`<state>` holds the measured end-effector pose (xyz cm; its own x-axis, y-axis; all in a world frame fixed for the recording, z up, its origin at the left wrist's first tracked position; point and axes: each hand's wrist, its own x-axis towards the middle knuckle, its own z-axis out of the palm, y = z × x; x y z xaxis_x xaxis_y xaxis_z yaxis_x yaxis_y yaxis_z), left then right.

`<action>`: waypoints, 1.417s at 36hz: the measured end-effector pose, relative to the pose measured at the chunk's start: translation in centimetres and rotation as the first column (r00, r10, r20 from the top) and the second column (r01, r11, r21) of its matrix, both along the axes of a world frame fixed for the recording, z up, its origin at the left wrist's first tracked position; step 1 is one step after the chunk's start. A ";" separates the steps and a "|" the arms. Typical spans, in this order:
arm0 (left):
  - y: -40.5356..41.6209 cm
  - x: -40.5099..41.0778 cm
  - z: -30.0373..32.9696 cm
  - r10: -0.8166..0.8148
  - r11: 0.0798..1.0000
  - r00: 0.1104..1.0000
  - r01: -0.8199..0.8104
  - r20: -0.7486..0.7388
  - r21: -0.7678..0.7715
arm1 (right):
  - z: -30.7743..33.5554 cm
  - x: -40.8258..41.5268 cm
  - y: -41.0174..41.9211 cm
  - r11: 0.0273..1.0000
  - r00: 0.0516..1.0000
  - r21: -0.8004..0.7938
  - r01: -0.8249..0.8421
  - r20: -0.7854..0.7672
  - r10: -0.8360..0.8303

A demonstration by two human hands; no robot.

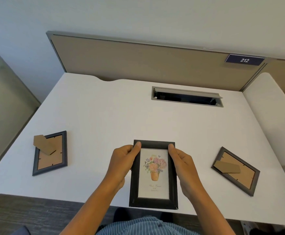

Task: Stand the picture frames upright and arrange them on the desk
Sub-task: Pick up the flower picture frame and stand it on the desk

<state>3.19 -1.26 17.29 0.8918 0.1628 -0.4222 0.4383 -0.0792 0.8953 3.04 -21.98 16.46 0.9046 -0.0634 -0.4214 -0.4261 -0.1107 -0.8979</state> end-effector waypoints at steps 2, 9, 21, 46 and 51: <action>-0.1 -0.1 0.0 -0.007 1.000 1.000 0.007 0.009 0.001 | 0.0 -0.2 -0.3 1.000 1.000 -0.007 -0.007 0.003 0.007; -0.2 -0.6 0.3 -0.029 0.999 0.998 0.030 0.059 -0.016 | 0.6 -0.8 -0.6 1.000 1.000 0.002 -0.014 0.016 0.014; 1.5 -0.6 0.3 -0.198 0.966 0.935 0.137 0.293 0.218 | 1.0 -2.3 -1.7 0.976 0.936 -0.122 -0.181 0.282 0.208; 0.5 -3.4 -1.3 -0.194 0.956 0.701 -0.021 0.687 0.291 | -1.8 -3.2 -4.1 0.789 0.724 -0.585 -0.190 0.459 0.515; -0.1 -3.5 -1.5 -0.196 0.954 0.694 -0.029 0.693 0.299 | -1.5 -3.6 -4.1 0.740 0.731 -0.660 -0.128 0.441 0.520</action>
<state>-0.36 -1.31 15.75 0.9178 0.0767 0.3895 -0.3377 -0.3651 0.8676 -0.56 -26.03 14.92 0.9521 0.2436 0.1850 0.3040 -0.6862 -0.6609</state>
